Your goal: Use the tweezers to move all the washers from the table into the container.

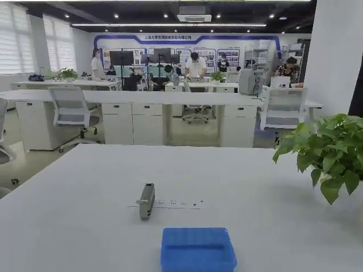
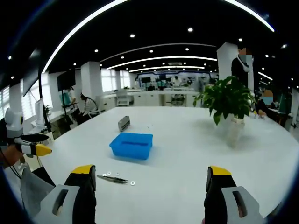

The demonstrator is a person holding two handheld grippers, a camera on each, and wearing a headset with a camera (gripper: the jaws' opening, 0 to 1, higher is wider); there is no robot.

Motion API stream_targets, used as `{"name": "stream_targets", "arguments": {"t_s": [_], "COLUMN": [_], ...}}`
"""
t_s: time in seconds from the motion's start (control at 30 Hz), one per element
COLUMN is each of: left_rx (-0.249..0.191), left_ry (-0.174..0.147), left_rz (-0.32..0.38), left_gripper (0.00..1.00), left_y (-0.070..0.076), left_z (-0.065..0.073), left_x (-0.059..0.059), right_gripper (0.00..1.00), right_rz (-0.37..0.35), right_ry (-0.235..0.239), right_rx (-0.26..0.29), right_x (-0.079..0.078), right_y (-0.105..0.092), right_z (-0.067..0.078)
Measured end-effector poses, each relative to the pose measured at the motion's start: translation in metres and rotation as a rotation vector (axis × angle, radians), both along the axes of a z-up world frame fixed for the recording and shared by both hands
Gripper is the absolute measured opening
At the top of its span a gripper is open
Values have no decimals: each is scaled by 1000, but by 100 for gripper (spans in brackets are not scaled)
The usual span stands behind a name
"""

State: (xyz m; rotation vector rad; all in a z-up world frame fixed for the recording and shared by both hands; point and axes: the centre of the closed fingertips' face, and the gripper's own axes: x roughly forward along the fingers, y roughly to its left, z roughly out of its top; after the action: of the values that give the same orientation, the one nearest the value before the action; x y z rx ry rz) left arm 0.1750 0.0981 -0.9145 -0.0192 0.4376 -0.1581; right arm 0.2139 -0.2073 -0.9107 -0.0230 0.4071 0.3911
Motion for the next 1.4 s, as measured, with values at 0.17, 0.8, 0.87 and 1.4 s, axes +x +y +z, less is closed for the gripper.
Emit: {"name": "stream_targets", "arguments": {"t_s": [0.17,0.8,0.87,1.4], "left_rx": [-4,-1,-2,-22], "left_ry": [7,13,18,15], "left_rz": [-9,-47,-47,-24], "left_gripper": [99,97,97,97], "left_y": [-1,5,5,10], "left_z": [3,1,0,-2], "left_x": [0,1,1,1], "right_gripper": [97,96,96,95], "right_rz": [4,-6,-4,14], "right_ry": [6,-5,-5,0], "right_rx": [5,28,25,-16], "right_x": [-5,0,1,5], "right_y": [2,15,16,14], "right_z": [3,8,9,8]}}
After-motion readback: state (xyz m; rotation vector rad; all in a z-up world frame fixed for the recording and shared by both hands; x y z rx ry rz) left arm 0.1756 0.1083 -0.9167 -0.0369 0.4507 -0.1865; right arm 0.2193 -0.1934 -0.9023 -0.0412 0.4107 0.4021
